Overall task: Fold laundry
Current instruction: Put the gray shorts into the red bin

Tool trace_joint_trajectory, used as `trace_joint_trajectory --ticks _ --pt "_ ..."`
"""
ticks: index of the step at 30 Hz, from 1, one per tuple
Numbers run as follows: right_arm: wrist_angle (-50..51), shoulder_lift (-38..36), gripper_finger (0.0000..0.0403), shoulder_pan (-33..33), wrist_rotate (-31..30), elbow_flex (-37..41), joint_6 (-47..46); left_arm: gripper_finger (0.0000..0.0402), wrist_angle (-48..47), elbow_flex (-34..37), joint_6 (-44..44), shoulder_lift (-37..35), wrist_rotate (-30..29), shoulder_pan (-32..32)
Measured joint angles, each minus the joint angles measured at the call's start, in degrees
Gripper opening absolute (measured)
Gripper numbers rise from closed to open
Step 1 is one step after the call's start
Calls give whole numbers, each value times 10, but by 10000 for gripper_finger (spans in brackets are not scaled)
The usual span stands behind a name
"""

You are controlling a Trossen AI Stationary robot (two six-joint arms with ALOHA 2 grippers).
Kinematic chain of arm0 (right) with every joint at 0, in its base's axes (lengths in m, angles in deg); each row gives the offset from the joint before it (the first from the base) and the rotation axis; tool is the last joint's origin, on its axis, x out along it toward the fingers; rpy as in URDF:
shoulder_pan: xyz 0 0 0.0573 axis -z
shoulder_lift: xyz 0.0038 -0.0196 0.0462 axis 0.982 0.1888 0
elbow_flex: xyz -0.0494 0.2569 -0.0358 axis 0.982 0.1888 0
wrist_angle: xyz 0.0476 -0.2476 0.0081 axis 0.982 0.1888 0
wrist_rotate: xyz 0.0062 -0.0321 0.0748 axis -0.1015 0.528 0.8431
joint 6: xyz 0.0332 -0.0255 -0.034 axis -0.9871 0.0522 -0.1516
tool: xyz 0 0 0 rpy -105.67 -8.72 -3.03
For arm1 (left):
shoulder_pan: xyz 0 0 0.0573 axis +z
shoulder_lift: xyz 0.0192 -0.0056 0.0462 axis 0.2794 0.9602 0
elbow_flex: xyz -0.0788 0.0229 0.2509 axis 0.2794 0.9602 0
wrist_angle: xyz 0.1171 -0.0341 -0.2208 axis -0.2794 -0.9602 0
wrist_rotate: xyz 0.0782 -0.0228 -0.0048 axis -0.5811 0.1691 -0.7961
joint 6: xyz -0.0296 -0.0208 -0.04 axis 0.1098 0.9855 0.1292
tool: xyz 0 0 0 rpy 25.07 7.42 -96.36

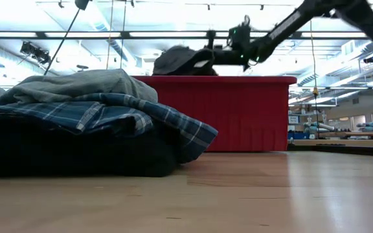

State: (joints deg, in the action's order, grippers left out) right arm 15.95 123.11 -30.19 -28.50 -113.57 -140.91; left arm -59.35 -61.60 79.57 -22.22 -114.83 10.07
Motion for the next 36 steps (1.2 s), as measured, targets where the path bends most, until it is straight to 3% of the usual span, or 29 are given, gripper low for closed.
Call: trace_joint_trajectory --ticks 5,9,18,26,31,36 --pt "-62 72 83 -4 5 -18 -57 173 -3 0 13 21 2 0" --pt "-54 122 83 -2 15 -45 -57 173 -1 0 22 29 2 0" --pt "-33 183 83 23 -29 -47 -50 173 1 0 25 28 0 0" --pt "86 187 88 33 -87 -48 26 173 1 0 27 28 0 0" --pt "161 187 128 44 -102 -48 78 173 1 0 31 28 0 0" --pt "174 186 217 55 -93 -48 97 173 1 0 25 28 0 0"
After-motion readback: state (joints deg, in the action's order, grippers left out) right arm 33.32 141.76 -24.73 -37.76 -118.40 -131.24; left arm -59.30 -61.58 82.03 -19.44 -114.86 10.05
